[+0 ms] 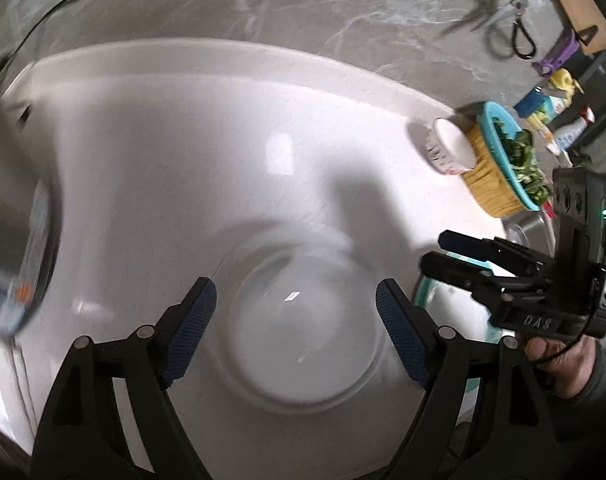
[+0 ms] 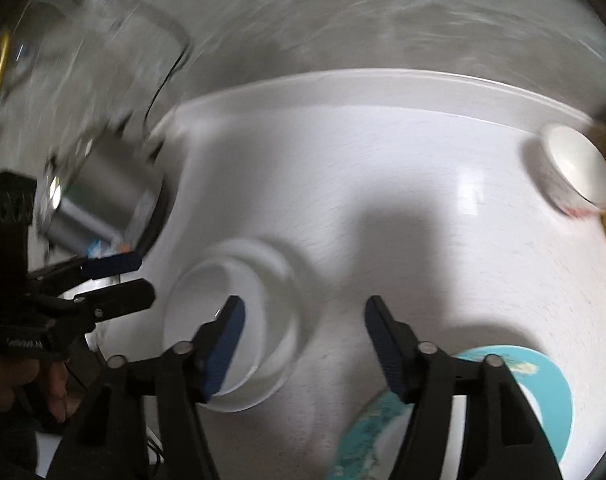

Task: Organize plates and bowls
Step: 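Move both tools to the red-patterned white bowl beside the green basket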

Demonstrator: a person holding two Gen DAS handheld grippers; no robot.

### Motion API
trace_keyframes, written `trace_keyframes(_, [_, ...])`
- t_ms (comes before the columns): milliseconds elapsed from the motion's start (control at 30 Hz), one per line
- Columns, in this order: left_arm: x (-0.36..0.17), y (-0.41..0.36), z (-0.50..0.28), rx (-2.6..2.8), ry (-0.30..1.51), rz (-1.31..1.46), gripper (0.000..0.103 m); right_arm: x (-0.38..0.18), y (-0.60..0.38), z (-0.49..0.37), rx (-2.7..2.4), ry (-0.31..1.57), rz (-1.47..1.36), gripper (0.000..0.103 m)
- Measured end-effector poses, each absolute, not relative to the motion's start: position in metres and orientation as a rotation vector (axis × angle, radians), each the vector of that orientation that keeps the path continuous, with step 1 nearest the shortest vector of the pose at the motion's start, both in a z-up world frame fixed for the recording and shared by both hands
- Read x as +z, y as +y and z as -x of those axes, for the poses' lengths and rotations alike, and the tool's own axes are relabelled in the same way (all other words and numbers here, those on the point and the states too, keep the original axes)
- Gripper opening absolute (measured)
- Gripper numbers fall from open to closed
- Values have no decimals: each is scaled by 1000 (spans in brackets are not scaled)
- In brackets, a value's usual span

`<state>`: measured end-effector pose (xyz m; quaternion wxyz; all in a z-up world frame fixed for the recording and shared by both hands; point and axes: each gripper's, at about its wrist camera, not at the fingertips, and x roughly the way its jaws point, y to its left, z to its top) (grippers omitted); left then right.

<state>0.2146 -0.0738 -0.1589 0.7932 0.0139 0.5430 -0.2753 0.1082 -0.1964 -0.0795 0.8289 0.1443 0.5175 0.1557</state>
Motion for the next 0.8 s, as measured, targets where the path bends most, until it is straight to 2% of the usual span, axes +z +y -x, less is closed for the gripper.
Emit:
trace_keyframes(100, [-142, -107, -243, -640, 1184, -78, 82, -72, -252, -112, 215, 1068, -443, 69])
trace_keyframes(233, [-115, -179, -286, -717, 1134, -192, 82, -61, -334, -115, 12, 984, -597, 79])
trace_keyframes(400, [-118, -287, -330, -799, 1096, -379, 82, -66, -396, -124, -174, 937, -717, 80])
trace_keyframes(600, [-166, -390, -367, -888, 1157, -454, 80, -89, -415, -142, -318, 912, -734, 60])
trace_keyframes(800, [-197, -444, -390, -946, 1192, -460, 80, -116, -432, -149, -400, 895, -831, 58])
